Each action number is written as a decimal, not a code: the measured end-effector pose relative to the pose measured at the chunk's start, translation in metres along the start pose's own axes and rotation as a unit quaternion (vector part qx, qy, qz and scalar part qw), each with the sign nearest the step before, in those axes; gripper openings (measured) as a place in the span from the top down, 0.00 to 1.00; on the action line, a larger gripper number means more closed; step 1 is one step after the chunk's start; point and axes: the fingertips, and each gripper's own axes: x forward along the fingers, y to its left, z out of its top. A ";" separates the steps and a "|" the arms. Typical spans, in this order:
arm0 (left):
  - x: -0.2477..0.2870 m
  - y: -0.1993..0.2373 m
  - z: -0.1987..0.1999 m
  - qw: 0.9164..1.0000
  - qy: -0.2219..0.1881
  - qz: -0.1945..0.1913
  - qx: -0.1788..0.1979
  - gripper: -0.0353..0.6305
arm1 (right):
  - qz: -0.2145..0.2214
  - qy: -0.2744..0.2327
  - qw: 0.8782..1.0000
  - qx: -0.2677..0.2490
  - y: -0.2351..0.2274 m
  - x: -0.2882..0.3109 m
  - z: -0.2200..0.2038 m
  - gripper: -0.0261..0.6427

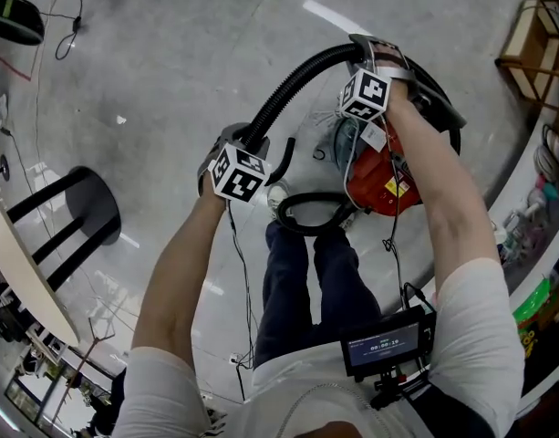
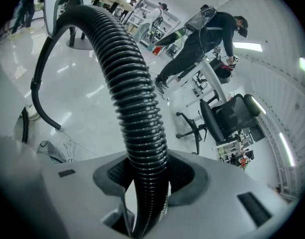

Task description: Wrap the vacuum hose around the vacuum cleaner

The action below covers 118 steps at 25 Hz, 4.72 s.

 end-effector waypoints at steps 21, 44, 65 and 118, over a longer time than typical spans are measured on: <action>-0.033 0.038 -0.164 0.997 0.077 -0.003 -0.029 0.70 | 0.116 -0.025 0.993 -0.001 0.159 0.033 0.125 0.70; -0.117 0.029 -0.288 0.993 0.102 -0.013 -0.056 0.70 | 0.155 -0.046 0.986 -0.046 0.251 -0.045 0.206 0.70; -0.181 -0.141 -0.395 0.988 0.106 0.014 -0.114 0.70 | 0.159 -0.101 0.975 -0.117 0.362 -0.178 0.210 0.67; -0.188 -0.411 -0.345 0.916 0.042 -0.145 -0.371 0.70 | 0.337 0.048 0.892 0.298 0.642 -0.600 0.023 0.59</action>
